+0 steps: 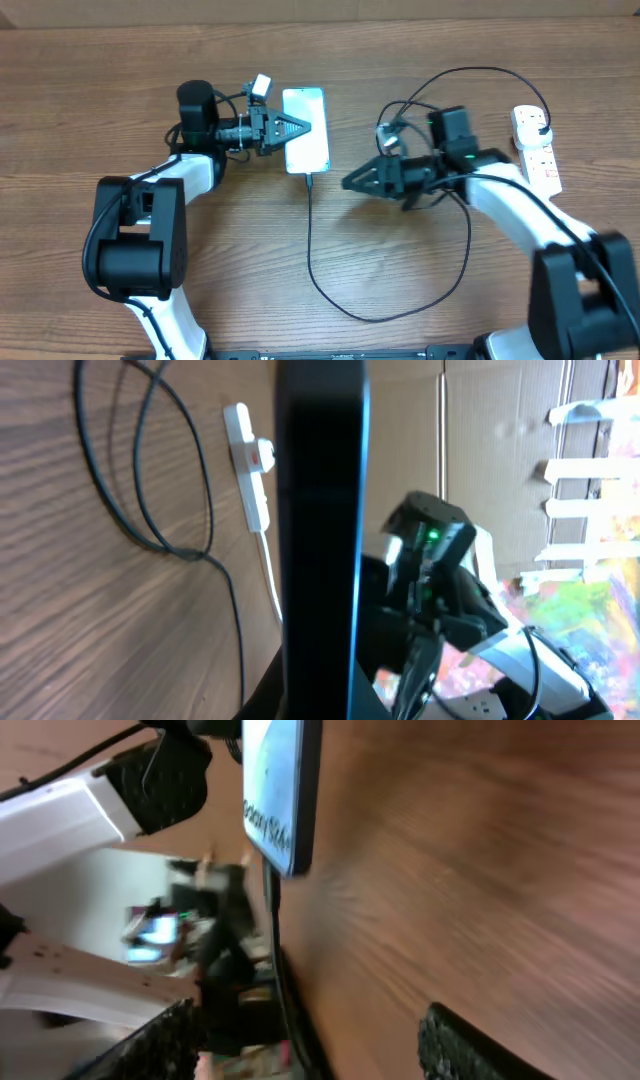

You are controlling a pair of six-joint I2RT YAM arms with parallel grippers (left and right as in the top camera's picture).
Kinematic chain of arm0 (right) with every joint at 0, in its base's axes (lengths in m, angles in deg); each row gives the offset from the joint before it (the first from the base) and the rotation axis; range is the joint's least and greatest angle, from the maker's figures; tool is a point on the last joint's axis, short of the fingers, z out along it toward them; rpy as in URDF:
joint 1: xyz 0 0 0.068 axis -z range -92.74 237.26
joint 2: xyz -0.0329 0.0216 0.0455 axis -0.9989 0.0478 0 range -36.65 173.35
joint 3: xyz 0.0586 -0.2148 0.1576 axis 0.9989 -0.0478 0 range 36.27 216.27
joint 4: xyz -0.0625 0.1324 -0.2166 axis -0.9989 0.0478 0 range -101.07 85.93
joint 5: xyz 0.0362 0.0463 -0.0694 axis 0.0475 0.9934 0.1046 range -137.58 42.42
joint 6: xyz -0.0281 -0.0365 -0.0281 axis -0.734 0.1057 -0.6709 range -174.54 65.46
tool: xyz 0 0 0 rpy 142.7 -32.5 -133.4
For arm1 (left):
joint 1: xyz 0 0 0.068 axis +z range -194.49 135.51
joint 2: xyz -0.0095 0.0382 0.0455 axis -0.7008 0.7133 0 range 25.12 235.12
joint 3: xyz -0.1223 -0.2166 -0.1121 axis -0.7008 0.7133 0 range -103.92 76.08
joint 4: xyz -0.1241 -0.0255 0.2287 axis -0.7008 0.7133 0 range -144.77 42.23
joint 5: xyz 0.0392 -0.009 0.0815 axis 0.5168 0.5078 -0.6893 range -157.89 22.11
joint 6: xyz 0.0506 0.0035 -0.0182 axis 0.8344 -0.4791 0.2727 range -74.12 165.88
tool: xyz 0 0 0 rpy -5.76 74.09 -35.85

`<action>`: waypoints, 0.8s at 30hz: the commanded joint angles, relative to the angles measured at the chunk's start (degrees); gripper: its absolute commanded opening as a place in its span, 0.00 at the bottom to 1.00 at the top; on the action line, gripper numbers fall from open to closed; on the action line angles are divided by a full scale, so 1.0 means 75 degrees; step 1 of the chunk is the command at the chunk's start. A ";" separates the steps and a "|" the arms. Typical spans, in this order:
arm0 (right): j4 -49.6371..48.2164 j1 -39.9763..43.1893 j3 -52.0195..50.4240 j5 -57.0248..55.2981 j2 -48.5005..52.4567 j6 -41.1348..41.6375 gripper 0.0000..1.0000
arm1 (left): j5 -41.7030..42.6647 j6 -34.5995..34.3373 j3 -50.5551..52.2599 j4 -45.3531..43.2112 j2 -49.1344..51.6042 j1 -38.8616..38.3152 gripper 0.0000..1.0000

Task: Plug charger to phone and switch on socket
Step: 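Release the plug and pull the right gripper back toward the power strip, then lower the phone onto the table with the left gripper and release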

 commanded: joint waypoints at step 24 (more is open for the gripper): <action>0.1338 0.0166 0.0055 -0.2078 -0.1236 -0.1384 0.73 | -0.4820 0.5686 -0.2206 0.8480 0.0067 -0.1029 0.04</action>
